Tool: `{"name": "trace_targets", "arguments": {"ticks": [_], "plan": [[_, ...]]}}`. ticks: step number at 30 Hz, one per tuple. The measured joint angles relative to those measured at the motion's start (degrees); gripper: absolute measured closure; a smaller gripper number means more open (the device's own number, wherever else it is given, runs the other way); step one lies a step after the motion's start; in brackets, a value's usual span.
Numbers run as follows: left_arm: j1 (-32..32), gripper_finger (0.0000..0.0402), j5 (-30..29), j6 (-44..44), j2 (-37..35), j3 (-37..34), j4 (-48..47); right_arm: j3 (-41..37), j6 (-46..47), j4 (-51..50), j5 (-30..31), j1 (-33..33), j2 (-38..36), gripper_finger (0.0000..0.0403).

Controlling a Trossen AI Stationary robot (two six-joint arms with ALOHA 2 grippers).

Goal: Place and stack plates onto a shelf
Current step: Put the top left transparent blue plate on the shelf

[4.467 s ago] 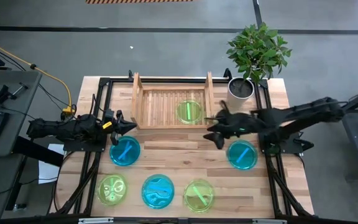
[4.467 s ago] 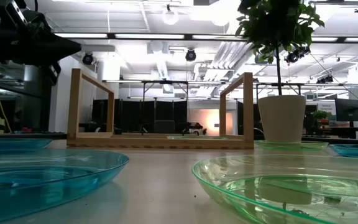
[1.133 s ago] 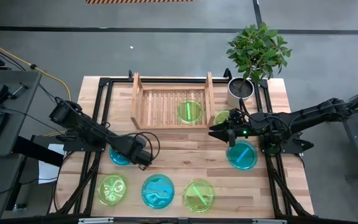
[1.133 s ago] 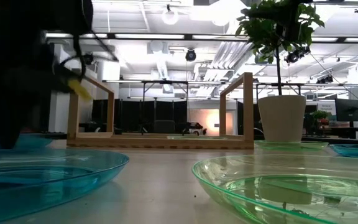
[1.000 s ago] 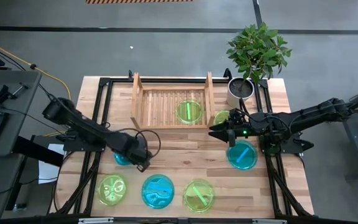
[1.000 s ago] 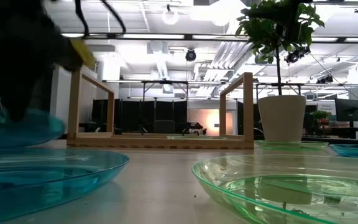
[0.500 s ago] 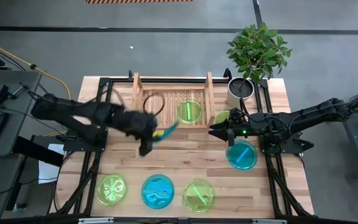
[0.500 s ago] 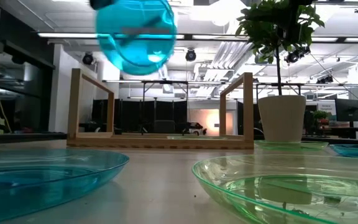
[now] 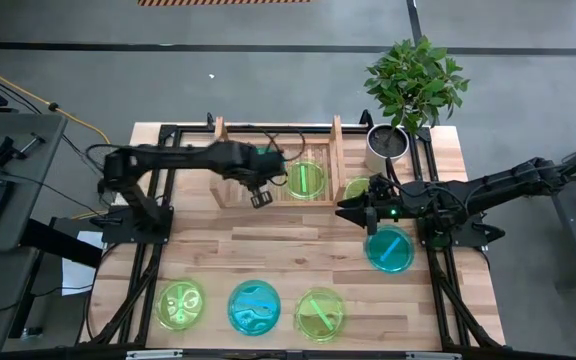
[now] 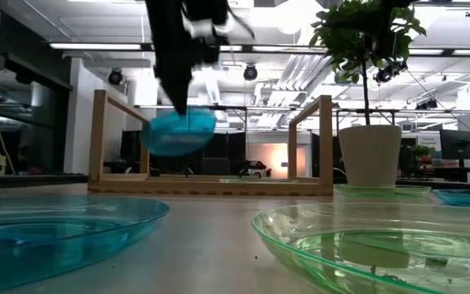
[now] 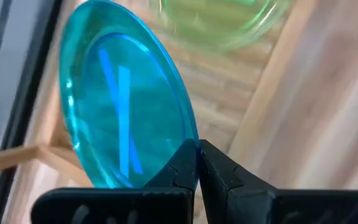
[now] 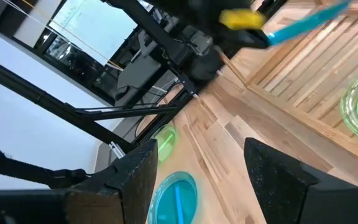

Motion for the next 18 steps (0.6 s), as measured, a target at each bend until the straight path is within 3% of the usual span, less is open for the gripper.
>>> {"name": "trace_targets", "arguments": {"ticks": [8, 18], "plan": [[-1.2, 0.0401, -0.6, -4.5, 9.5, 0.0, 0.0, 0.0, 0.0, -0.1, 0.5, 0.0, 0.0, 0.0178], [-2.7, 0.0380, -1.5, -4.6, 13.3, 0.0, 0.8, 0.0, 0.0, -0.7, 0.5, 0.0, 0.0, 0.0178]]}}
